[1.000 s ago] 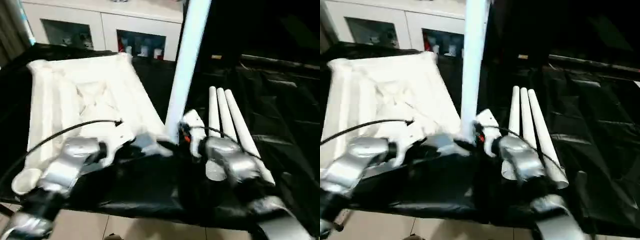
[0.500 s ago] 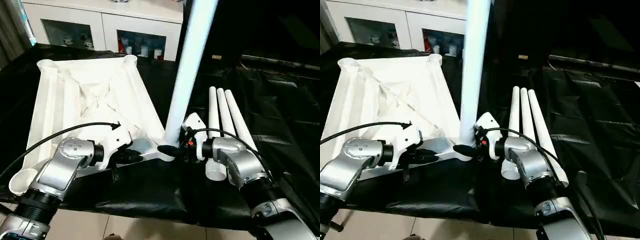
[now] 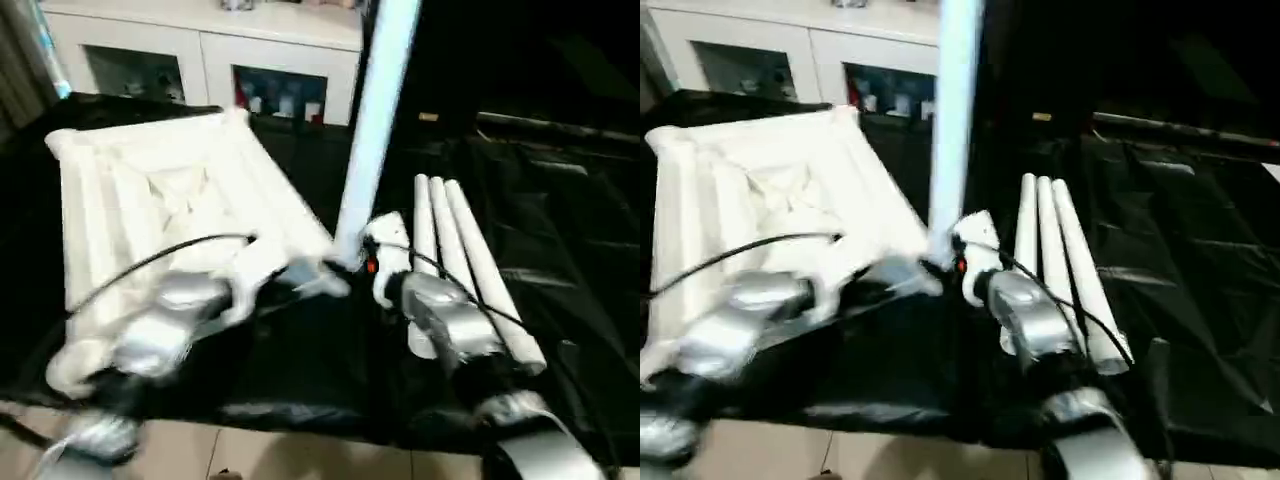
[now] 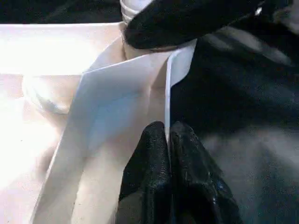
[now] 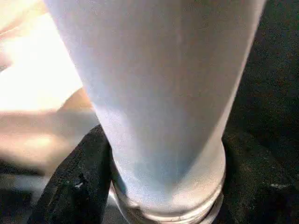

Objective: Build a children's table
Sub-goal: Rotate leg to tighten

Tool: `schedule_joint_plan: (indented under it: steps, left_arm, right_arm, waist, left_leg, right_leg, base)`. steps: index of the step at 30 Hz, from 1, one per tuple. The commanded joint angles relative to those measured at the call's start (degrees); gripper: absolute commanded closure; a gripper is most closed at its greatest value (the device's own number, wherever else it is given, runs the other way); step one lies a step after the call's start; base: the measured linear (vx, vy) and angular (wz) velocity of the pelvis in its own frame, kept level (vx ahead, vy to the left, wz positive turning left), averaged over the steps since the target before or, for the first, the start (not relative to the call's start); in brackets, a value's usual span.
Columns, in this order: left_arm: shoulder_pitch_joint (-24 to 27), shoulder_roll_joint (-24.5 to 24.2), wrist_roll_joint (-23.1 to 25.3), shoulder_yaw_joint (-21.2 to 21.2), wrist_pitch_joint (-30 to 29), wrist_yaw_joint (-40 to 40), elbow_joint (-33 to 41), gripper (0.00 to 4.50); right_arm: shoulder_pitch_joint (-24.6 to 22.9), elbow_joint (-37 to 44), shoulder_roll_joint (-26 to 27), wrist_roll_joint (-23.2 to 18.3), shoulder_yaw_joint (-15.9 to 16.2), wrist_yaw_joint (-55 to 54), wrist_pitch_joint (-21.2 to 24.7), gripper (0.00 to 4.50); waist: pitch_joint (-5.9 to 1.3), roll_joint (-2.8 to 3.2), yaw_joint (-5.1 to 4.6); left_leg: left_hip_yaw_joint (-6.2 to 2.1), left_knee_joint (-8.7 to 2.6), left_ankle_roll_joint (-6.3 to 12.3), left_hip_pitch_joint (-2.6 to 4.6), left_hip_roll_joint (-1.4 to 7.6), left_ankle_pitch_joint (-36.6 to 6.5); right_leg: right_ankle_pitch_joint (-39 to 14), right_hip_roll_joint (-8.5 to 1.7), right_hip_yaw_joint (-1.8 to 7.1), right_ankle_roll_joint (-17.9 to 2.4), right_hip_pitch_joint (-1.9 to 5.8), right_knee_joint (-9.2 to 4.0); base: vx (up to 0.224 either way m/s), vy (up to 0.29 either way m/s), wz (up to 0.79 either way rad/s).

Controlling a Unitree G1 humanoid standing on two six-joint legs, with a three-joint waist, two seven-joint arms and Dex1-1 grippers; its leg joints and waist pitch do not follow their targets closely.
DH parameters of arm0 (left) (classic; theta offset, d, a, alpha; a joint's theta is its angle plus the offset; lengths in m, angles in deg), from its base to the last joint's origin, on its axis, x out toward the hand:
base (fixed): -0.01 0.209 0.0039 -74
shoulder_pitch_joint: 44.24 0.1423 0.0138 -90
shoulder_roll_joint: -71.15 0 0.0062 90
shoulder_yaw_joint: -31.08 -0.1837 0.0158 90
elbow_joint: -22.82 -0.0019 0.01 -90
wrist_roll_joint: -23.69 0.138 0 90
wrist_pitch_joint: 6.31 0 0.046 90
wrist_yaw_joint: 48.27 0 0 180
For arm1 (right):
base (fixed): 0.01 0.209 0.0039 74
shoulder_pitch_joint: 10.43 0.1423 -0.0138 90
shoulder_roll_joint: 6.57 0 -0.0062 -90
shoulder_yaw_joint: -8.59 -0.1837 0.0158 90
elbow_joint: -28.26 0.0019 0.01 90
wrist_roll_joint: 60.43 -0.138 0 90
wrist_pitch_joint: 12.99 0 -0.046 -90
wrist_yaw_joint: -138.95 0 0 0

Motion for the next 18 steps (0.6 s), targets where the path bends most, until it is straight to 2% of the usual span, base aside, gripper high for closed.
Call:
schedule_joint_plan:
  steps: [1,2,3,6,8,10,13,17,18]
  left_arm:
    - [-1.75,4.25,-1.27,0.85,-0.06,-6.96,-2.77,4.5]
    - [-2.23,4.97,-0.95,0.98,-0.08,-7.76,-3.46,4.5]
    - [-3.05,6.28,-0.33,0.92,-0.06,-9.19,-4.56,4.5]
    - [-3.45,7.15,-0.06,0.44,0.54,-9.15,-4.94,4.5]
    - [-3.4,7.09,-0.06,0.26,1.24,-8.42,-4.76,4.5]
    - [-3.06,6.62,-0.27,0.29,1.43,-7.08,-4.22,4.5]
    - [-2.03,5.22,-0.71,0.32,2.2,-4.99,-3.23,4.5]
    - [0.28,2.24,-2.16,0.6,4.01,-0.6,-0.95,4.5]
    - [0.49,1.95,-2.32,0.59,4.13,-0.13,-0.68,4.5]
  right_arm:
    - [-0.1,-5.28,1.56,-0.33,-1.48,-6.39,1.96,1.75]
    - [0.5,-6.31,2.16,-0.22,-1.53,-7.37,1.37,1.75]
    - [1.72,-8.14,3.43,0.17,-1.37,-9.33,0.14,1.75]
    - [2.86,-9.29,4.83,0.38,-0.59,-8.43,-1.51,1.75]
    - [3.21,-9.24,5.16,0.45,-0.2,-6.92,-2.26,1.75]
    - [3.38,-8.76,4.82,1.84,0.87,-4.67,-4.43,1.19]
    - [3.02,-7.48,3.82,1.5,1.55,-0.73,-5.59,0.95]
    - [1.74,-3.4,0.33,1.13,3.72,6.4,-2.09,0.68]
    - [1.51,-2.85,-0.06,1.09,3.96,7.13,-1.85,0.58]
  waist:
    - [-3.32,0.05,-0.29]
    - [-3.38,0.39,-0.12]
    - [-3.47,0.25,-0.18]
    - [-3.8,0.23,-0.06]
    - [-3.74,0.2,-0.04]
    - [-3.68,0.25,-0.01]
    - [-3.65,0.1,-0.1]
    - [-3.61,-0.05,-0.22]
    - [-3.46,0.02,-0.33]
  left_leg:
    - [-0.79,-3.93,-1.81,0.86,2.27,-15.02]
    - [-0.88,-3.96,-1.95,0.76,2.28,-14.93]
    - [-0.86,-4.01,-1.74,0.41,2.29,-14.24]
    - [-0.73,-3.86,-0.84,0.08,2.22,-12.1]
    - [-0.61,-3.8,-0.17,0.01,2.19,-11.32]
    - [-0.6,-3.83,-0.04,-0.03,2.18,-11.6]
    - [-0.71,-3.91,0.08,-0.1,2.27,-12.43]
    - [-0.75,-3.9,0.91,-0.37,2.31,-11.71]
    - [-0.66,-3.91,0.96,-0.24,2.33,-11.93]
  right_leg:
    - [-22.43,-4.98,3.29,-6.06,1.39,-5.71]
    - [-21.32,-4.99,3.21,-6.17,1.58,-5.52]
    - [-19.6,-5.01,3.18,-6.25,1.8,-5.41]
    - [-14.72,-5.0,3.21,-6.82,2.2,-4.88]
    - [-13.07,-4.98,3.2,-7.27,2.24,-4.82]
    - [-14.13,-5.05,3.17,-7.24,2.3,-4.95]
    - [-15.82,-5.05,3.07,-6.89,2.34,-5.07]
    - [-15.59,-5.07,3.12,-6.98,2.58,-5.01]
    - [-16.69,-5.0,3.13,-6.97,2.34,-5.23]
  base:
    - [0.0,0.0,0.0]
    - [0.0,0.0,0.0]
    - [0.0,0.0,0.0]
    - [0.0,0.0,0.0]
    - [0.0,0.0,0.0]
    - [0.0,0.0,0.0]
    - [0.0,0.0,0.0]
    - [0.0,0.0,0.0]
    - [0.0,0.0,0.0]
